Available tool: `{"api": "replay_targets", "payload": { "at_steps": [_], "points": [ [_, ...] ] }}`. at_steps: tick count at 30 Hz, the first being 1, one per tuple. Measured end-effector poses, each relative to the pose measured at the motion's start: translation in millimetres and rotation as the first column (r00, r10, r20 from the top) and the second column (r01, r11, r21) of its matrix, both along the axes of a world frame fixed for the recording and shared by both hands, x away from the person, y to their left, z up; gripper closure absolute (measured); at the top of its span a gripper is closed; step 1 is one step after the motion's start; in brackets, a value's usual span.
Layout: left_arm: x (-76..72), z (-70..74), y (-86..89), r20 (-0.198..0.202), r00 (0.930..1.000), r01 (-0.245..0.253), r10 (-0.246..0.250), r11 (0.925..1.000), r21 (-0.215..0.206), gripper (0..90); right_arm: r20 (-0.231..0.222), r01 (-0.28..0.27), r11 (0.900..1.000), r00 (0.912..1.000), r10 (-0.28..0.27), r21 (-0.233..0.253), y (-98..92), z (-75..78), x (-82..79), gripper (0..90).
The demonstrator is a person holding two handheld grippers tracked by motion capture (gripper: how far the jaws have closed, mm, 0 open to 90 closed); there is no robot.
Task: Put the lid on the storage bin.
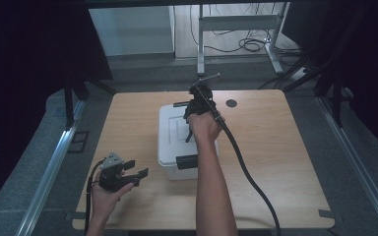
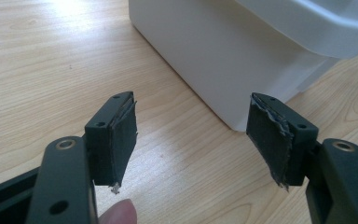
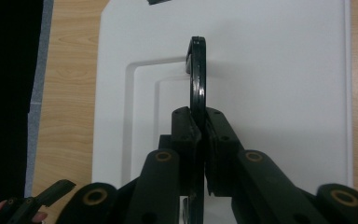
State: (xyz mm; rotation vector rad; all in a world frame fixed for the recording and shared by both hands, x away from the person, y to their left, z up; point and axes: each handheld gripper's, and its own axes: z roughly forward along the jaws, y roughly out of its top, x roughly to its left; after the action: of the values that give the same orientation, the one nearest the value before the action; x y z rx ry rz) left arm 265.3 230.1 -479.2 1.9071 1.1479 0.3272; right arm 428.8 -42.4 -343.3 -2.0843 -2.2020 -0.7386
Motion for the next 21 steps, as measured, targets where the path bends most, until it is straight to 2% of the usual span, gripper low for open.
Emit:
{"api": "replay_targets", "payload": {
  "at_steps": [2,4,7,9,14,18,21],
  "points": [
    [0.4,-0.4,0.1,-0.002,1.0000,0.000,0.000,1.0000,0.001,33.5,-0.010,-0.011,1.000,0.9999,0.011,-0.012,-0.7,-1.8,1.1,71.6],
    [0.4,-0.7,-0.4,-0.002,1.0000,-0.001,0.001,1.0000,0.003,33.4,-0.001,-0.027,0.999,0.9996,0.027,-0.028,-1.5,-3.9,1.8,63.9],
    [0.3,-0.8,-0.8,-0.003,1.0000,0.000,0.000,1.0000,0.004,33.4,0.007,-0.043,0.998,0.9990,0.043,-0.045,-3.6,-6.8,2.6,60.6],
    [0.4,-1.0,-0.9,-0.003,1.0000,0.000,0.000,1.0000,0.005,33.4,0.009,-0.053,0.997,0.9985,0.054,-0.057,-5.0,-7.3,2.8,60.2],
    [0.6,-1.1,-0.9,-0.006,1.0000,0.000,0.000,1.0000,0.004,33.4,0.014,-0.069,0.997,0.9975,0.070,-0.044,-8.9,-3.7,3.4,63.2],
    [0.4,-0.7,-0.1,-0.002,1.0000,-0.001,0.001,1.0000,0.003,33.4,0.014,-0.070,0.996,0.9974,0.071,-0.057,-10.2,-1.9,3.2,67.5],
    [0.5,-0.5,0.2,-0.003,1.0000,-0.002,0.002,1.0000,0.001,33.4,0.020,-0.068,0.997,0.9974,0.069,-0.048,-13.8,1.9,2.6,69.0]
  ]
}}
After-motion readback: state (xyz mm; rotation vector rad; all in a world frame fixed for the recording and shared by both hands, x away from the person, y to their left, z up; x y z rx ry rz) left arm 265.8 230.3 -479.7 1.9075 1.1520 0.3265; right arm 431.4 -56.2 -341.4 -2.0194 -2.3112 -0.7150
